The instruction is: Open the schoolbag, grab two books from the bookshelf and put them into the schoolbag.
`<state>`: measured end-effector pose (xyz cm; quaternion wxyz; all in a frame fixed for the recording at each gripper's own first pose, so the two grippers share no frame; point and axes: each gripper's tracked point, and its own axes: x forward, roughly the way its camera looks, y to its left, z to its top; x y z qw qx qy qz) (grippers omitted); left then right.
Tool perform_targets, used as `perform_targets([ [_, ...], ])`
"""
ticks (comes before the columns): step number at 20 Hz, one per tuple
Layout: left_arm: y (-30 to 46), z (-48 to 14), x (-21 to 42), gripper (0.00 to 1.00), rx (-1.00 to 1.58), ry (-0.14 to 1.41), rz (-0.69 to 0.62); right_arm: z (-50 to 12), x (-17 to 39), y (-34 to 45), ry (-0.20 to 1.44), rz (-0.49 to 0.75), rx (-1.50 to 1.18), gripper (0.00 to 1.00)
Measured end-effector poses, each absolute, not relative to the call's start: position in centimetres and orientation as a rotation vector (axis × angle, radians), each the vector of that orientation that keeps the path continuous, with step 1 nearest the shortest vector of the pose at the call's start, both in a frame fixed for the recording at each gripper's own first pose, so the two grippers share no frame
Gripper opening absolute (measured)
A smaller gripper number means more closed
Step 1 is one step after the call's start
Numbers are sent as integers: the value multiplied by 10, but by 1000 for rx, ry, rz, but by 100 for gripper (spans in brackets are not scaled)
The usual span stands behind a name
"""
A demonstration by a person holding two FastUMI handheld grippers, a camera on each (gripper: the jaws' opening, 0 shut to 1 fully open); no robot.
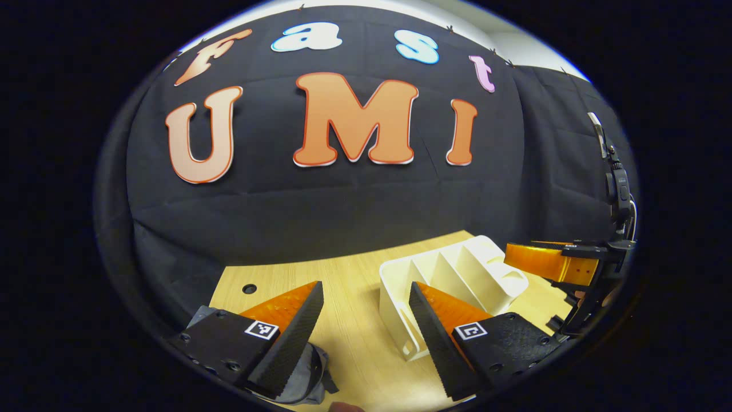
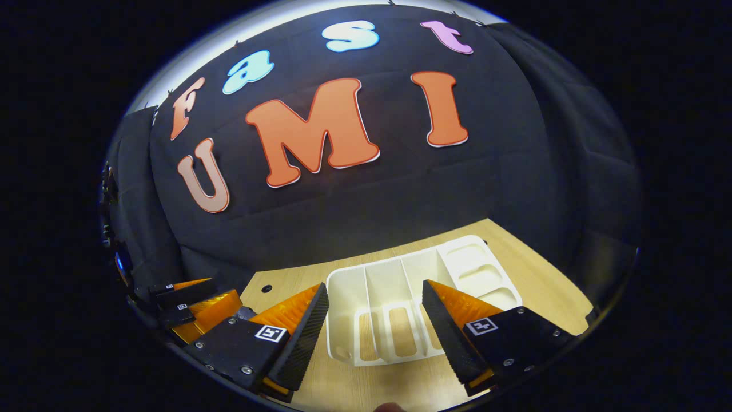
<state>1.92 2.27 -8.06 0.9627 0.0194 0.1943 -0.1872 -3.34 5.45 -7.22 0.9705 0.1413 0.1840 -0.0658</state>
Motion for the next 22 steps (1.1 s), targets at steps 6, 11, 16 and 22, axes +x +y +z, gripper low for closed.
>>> perform_targets([
  [6,4,-20,14,95,-19,170,-290,-32,-32,37,248,-101,163,98],
  [11,2,14,4,95,-55,46,-221,-8,-32,44,162,-56,87,98],
  [16,5,15,1,95,-58,2,-214,-2,-28,53,145,-48,106,97],
  [22,22,14,10,95,-31,-26,-200,1,-26,61,131,-71,75,97],
])
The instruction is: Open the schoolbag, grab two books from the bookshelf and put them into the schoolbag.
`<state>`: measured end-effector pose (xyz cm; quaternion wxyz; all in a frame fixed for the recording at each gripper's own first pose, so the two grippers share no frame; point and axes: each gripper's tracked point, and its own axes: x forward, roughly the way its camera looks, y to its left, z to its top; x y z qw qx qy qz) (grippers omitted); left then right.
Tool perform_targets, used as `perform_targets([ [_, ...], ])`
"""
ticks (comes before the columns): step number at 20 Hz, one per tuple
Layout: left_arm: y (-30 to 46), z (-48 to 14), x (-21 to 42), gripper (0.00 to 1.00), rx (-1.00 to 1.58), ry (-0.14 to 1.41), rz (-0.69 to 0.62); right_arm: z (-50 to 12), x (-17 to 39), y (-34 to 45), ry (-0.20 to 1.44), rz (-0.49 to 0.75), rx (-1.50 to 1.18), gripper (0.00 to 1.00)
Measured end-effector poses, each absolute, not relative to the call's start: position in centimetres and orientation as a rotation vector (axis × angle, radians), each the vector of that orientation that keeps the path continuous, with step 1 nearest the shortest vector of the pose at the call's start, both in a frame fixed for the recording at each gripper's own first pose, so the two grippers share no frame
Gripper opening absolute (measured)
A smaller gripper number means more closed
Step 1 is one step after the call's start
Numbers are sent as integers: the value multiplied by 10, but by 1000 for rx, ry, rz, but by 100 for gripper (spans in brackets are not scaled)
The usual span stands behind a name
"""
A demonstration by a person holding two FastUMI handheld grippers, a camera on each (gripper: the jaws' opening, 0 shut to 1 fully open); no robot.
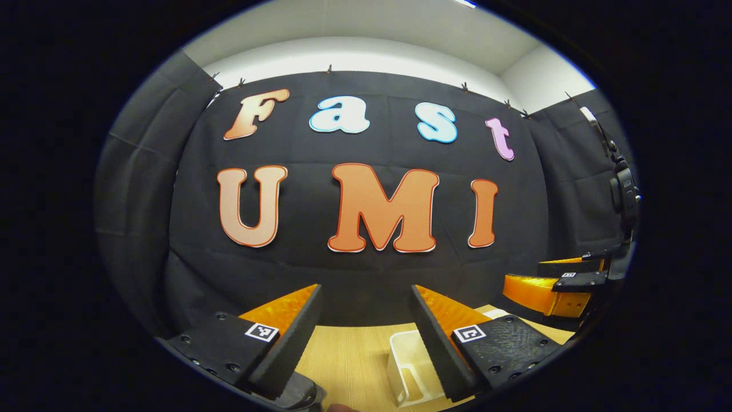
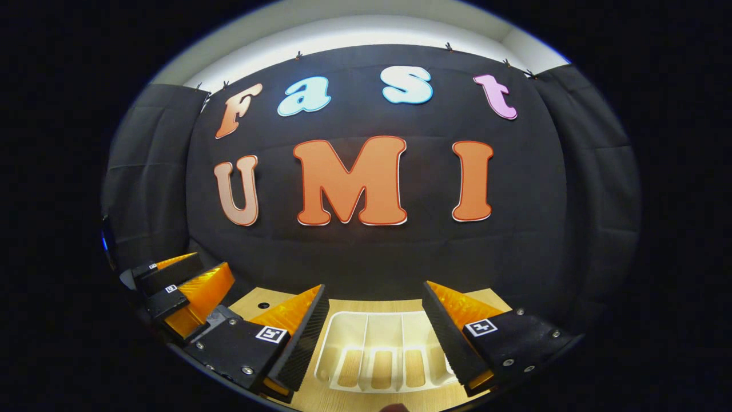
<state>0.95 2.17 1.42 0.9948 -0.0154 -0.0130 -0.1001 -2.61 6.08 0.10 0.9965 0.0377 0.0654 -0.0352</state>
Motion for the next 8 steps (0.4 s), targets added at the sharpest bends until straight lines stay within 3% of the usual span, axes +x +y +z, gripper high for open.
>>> perform_targets([
  [8,34,10,24,95,-12,-29,-196,7,-14,77,110,-69,66,97],
])
